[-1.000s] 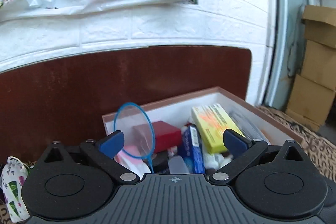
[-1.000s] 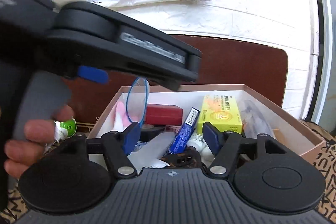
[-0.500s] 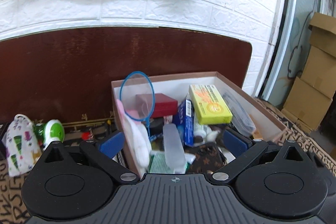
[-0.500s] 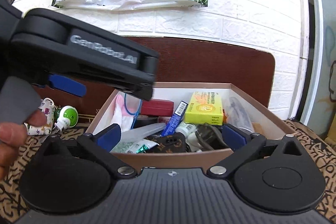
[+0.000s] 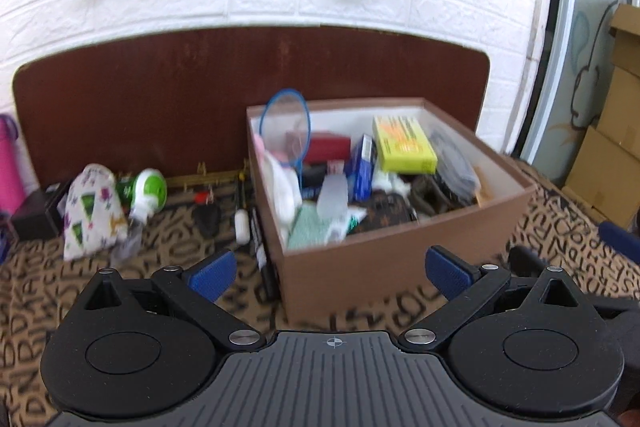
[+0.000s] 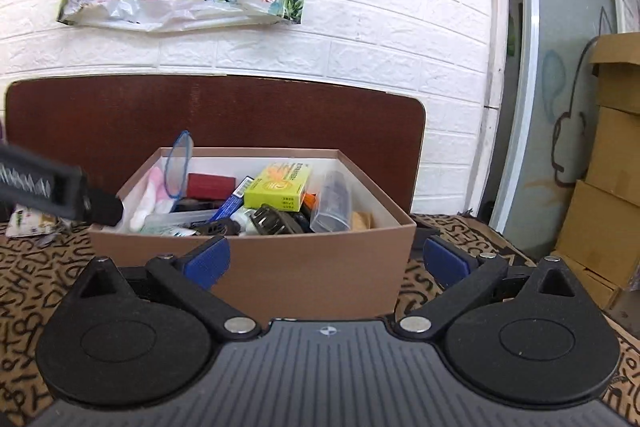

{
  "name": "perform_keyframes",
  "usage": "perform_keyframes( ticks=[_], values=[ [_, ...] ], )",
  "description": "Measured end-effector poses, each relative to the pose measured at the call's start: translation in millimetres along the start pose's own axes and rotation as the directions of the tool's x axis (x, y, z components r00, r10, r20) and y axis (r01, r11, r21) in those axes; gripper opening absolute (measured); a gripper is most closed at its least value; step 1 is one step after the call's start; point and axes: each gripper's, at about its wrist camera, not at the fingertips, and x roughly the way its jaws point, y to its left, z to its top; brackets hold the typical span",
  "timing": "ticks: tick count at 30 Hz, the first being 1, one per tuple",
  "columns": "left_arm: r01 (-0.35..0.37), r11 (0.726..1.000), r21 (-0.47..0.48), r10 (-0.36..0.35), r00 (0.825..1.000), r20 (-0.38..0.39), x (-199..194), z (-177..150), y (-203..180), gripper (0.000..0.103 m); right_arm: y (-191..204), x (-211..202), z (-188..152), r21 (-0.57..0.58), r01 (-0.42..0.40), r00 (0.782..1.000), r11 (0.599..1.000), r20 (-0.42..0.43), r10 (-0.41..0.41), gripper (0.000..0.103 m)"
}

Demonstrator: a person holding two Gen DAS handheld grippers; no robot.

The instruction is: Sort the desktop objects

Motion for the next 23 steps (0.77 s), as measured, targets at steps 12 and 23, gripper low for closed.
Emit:
perform_keyframes(
  ticks=[12,23],
  values=[
    [-0.075,0.997,0.01,0.075,0.997,-0.014,-30,-26,-12,0.103,-1,-45,-3,-0.088,-0.087,0.996,0.992,-0.01,0.086,0.102],
    [-0.051,0.998,0.023,0.052,0.998,-0.041,-33,-31,-13,0.103,1,-49,-7,-0.097,-0.092,0.996,0.991,-0.022,0.09,0.102]
  ],
)
